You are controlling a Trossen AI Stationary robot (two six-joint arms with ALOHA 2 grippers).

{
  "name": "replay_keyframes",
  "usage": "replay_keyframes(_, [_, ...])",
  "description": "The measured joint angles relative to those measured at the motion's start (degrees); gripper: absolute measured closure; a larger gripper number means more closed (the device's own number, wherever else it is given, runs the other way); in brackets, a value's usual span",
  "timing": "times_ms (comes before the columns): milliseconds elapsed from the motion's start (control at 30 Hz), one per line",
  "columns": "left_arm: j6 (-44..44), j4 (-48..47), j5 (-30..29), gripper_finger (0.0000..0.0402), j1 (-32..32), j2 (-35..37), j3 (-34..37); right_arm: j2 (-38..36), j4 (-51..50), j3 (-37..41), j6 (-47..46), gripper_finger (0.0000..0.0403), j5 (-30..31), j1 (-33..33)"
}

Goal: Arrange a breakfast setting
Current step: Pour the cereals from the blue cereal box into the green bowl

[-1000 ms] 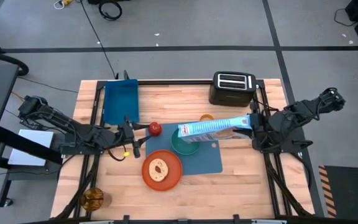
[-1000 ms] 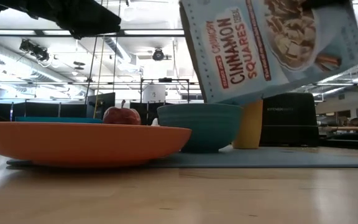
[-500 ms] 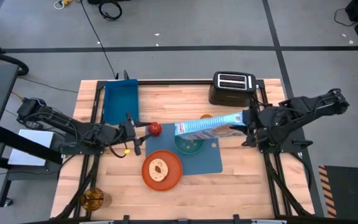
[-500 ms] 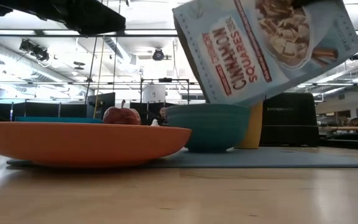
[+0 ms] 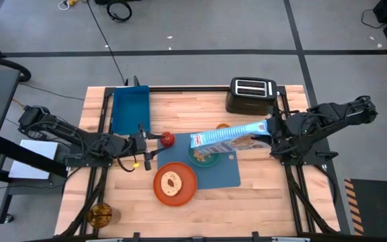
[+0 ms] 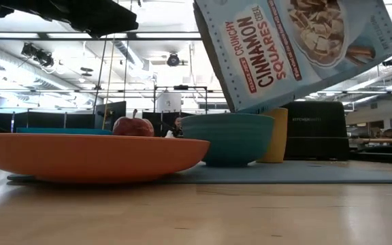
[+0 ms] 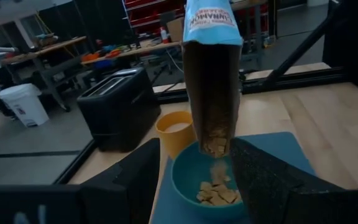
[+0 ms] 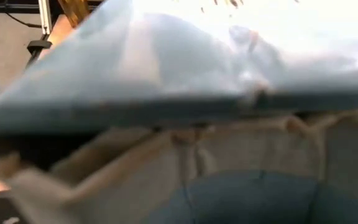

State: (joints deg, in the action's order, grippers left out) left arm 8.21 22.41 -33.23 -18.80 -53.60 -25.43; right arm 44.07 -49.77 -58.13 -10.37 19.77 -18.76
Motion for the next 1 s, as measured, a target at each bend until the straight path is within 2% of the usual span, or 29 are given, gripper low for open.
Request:
replay_keyframes(367, [0.0, 0.0, 0.0, 0.0200, 0.0, 0.0, 0.0, 0.1, 0.0, 0.0, -1.3, 0.0280, -2.5, 0.0])
replay_keyframes(667, [0.0, 0.3, 1.1, 0.0200, 1.4, 0.0, 0.0, 3.1, 0.4, 0.0, -1.8, 0.0280, -4.4, 1.4])
replay_keyframes(1000, [-0.1, 1.0, 2.8, 0.0200, 1.4, 0.0, 0.0, 8.5, -2.6, -6.8, -0.5, 0.0280, -4.6, 1.8])
